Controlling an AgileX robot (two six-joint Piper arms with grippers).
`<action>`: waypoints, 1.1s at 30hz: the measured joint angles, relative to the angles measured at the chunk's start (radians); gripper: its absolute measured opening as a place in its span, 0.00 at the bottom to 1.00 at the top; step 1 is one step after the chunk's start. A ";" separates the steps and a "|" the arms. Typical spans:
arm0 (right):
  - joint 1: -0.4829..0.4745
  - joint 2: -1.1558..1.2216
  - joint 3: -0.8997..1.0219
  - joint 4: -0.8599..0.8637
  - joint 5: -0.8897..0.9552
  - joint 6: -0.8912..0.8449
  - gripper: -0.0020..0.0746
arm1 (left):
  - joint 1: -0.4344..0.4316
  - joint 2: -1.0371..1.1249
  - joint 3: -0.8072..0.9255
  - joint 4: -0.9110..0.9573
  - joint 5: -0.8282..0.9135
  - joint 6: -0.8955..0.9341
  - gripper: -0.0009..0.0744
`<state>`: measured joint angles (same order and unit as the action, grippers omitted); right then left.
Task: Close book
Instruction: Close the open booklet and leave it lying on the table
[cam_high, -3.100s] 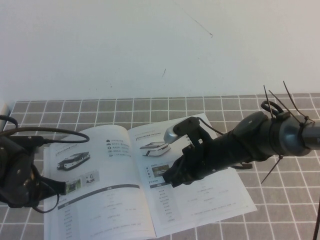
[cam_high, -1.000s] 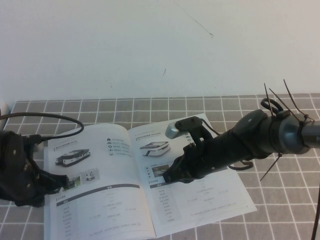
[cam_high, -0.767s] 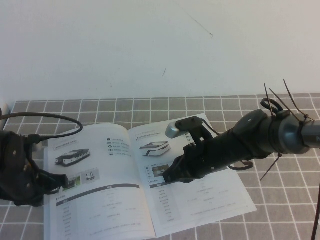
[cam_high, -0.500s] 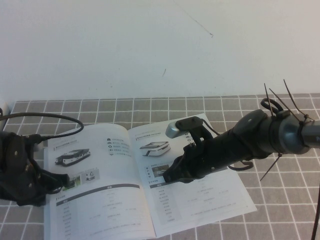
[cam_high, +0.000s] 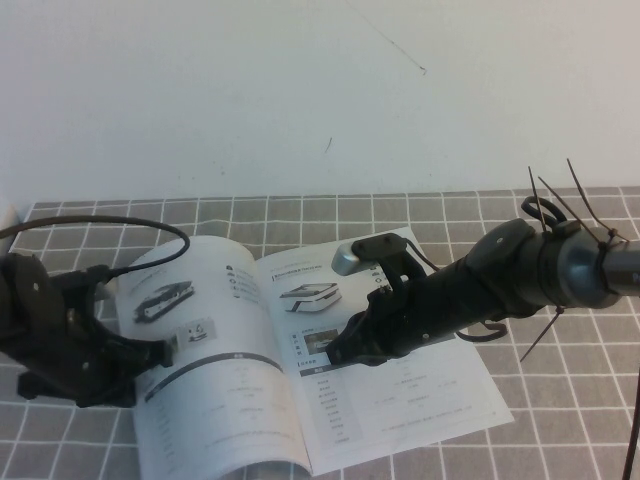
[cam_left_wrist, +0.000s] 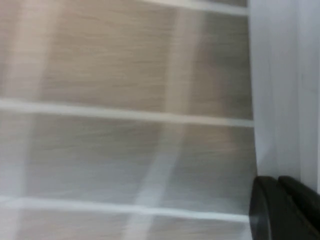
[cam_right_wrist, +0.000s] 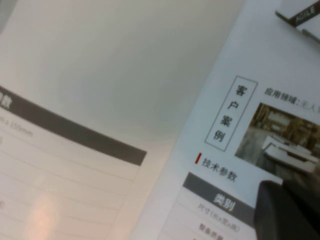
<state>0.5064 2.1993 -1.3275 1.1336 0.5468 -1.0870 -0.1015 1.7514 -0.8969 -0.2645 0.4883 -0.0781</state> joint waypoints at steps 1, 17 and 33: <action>0.000 0.000 0.000 0.000 0.000 0.000 0.02 | -0.006 0.004 0.000 -0.075 -0.002 0.051 0.01; -0.002 0.001 0.000 0.000 0.012 0.002 0.02 | -0.035 0.018 -0.167 -0.810 0.210 0.691 0.01; -0.058 -0.146 0.021 -0.509 0.032 0.332 0.02 | -0.035 0.018 -0.192 -1.158 0.379 0.949 0.01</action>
<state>0.4481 2.0533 -1.3067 0.6244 0.5793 -0.7550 -0.1368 1.7693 -1.0885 -1.4230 0.8674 0.8705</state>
